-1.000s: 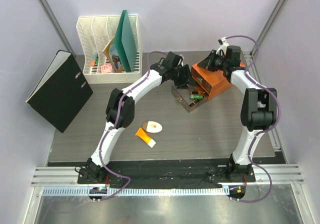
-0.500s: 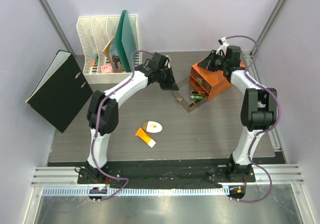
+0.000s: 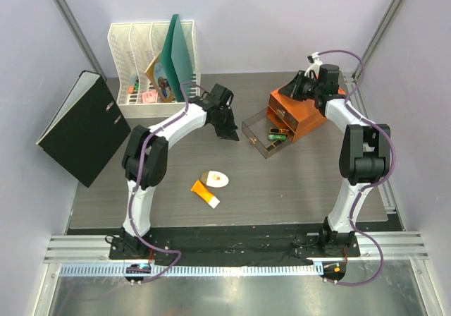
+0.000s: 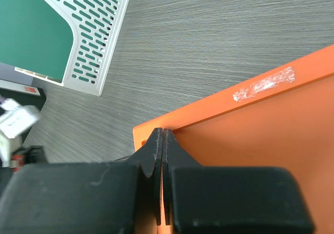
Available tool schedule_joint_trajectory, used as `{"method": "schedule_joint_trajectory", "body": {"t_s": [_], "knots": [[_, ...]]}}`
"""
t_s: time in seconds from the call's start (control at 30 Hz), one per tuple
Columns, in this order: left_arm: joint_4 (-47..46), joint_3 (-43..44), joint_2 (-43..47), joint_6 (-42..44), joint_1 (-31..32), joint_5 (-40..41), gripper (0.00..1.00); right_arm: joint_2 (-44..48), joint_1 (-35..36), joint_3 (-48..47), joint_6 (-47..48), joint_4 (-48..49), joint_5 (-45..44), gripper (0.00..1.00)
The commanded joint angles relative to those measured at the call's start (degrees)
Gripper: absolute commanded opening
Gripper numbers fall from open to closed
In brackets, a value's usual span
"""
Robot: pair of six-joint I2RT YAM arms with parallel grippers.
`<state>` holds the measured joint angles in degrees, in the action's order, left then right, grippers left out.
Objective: Organize the makeup
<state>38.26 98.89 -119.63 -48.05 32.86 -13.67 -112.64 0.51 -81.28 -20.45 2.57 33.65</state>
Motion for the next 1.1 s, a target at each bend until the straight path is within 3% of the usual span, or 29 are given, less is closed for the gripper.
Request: {"method": "schedule_joint_trajectory", "body": {"t_s": [0.0,0.3,0.57,0.8,0.97,1.07], "knots": [[0.76,3.49,-4.28,-1.78,0.1,-2.84,0.0,-8.65,0.37,6.74,4.54,-24.8,-6.67,0.01],[0.15,19.39,-14.48,-4.06,3.78,-7.59,0.0,-8.74,0.45,6.74,4.63,-24.8,-6.67,0.01],[-6.52,29.42,-24.41,-10.91,5.55,-14.7,0.0,-8.74,0.45,6.74,4.63,-24.89,-6.58,0.01],[-26.27,31.97,-30.74,-25.06,5.46,-20.51,0.0,-8.74,0.45,6.66,4.54,-24.89,-6.67,0.01],[-34.12,35.93,-33.73,-31.74,5.55,-21.05,0.0,-8.74,0.54,6.66,4.54,-24.89,-6.67,0.01],[-34.4,35.58,-32.86,-30.79,5.55,-20.78,0.0,-8.74,0.45,6.66,4.54,-24.89,-6.67,0.01]]}}
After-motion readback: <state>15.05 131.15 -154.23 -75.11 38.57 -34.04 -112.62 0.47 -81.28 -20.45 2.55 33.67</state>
